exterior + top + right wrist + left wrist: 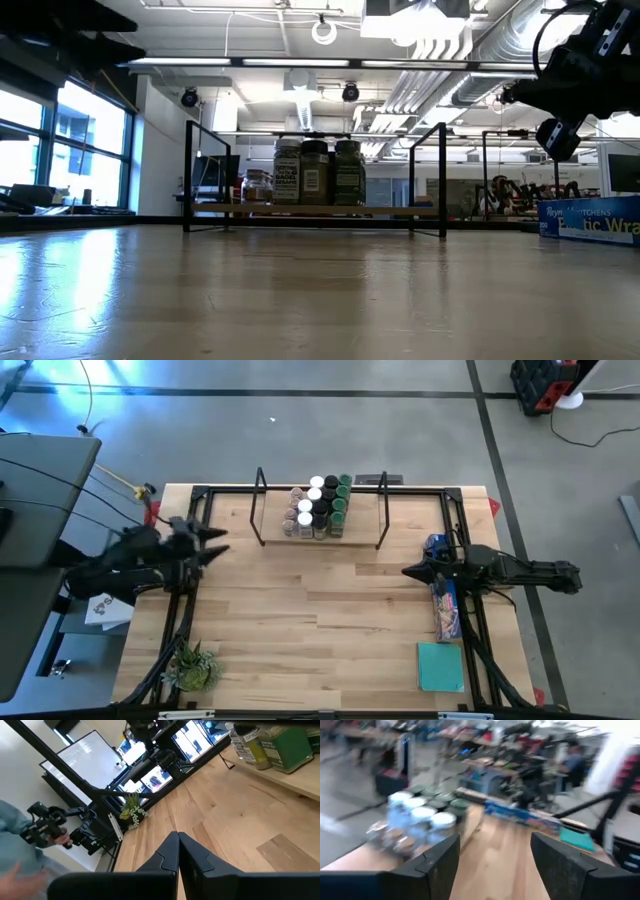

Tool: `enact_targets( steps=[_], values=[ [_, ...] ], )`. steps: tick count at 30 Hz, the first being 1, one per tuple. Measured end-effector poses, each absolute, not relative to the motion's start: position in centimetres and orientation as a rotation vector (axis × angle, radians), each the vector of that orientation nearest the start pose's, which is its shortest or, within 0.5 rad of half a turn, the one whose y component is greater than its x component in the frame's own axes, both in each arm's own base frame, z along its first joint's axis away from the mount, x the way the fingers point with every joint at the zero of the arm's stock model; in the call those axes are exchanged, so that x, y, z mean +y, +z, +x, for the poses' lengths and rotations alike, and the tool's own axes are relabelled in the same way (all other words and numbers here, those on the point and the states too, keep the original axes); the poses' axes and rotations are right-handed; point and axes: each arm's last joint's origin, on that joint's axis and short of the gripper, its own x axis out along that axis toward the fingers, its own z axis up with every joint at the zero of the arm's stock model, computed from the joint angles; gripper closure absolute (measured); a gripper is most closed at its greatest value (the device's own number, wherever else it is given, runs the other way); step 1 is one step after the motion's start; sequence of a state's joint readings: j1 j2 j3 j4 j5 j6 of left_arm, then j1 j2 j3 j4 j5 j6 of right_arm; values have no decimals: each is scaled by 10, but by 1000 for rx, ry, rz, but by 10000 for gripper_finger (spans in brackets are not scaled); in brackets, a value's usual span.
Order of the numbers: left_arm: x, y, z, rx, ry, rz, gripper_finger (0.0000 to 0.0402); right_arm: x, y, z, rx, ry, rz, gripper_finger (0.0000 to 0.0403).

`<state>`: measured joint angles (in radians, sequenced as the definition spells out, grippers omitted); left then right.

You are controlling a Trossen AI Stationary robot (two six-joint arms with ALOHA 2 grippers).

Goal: Shelf spices
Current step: Return to Home Position

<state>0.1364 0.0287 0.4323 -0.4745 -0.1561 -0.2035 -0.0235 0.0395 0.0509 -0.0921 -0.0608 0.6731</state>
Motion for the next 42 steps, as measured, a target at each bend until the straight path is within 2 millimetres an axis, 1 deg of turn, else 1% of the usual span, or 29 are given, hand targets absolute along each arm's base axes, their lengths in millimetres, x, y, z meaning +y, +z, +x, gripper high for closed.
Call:
enact_targets(
  steps=[2,4,6,8,10,12,14,16,17,19,23,25,28,32,42],
  values=[
    [12,242,66,-13,255,-179,166,-1,169,97,93,8,676,403],
    [14,229,76,-59,256,-197,168,0,168,97,100,7,676,403],
    [15,207,84,-3,263,-204,169,0,168,98,103,6,677,403],
    [16,191,89,47,268,-207,169,0,168,98,103,6,677,403],
    [16,178,92,79,255,-238,169,0,168,98,103,6,676,403],
    [15,169,94,102,211,-323,169,0,168,98,104,6,677,402],
    [14,169,94,94,194,-413,169,0,168,98,104,6,676,402],
    [14,169,95,90,199,-437,169,0,168,98,104,6,676,403],
    [14,169,95,95,201,-424,169,0,168,98,104,6,676,402],
    [14,170,94,86,210,-342,169,0,168,98,104,6,676,402],
    [15,172,96,-69,193,-150,169,0,168,98,103,7,676,402],
    [15,172,96,-66,197,-101,169,0,168,98,106,7,676,402],
    [15,169,96,-32,202,-97,169,-1,168,98,104,6,677,402],
    [17,169,96,-35,237,-58,169,0,168,98,105,6,676,402],
    [17,169,96,-32,239,-57,169,0,168,98,104,7,676,402]
  ],
)
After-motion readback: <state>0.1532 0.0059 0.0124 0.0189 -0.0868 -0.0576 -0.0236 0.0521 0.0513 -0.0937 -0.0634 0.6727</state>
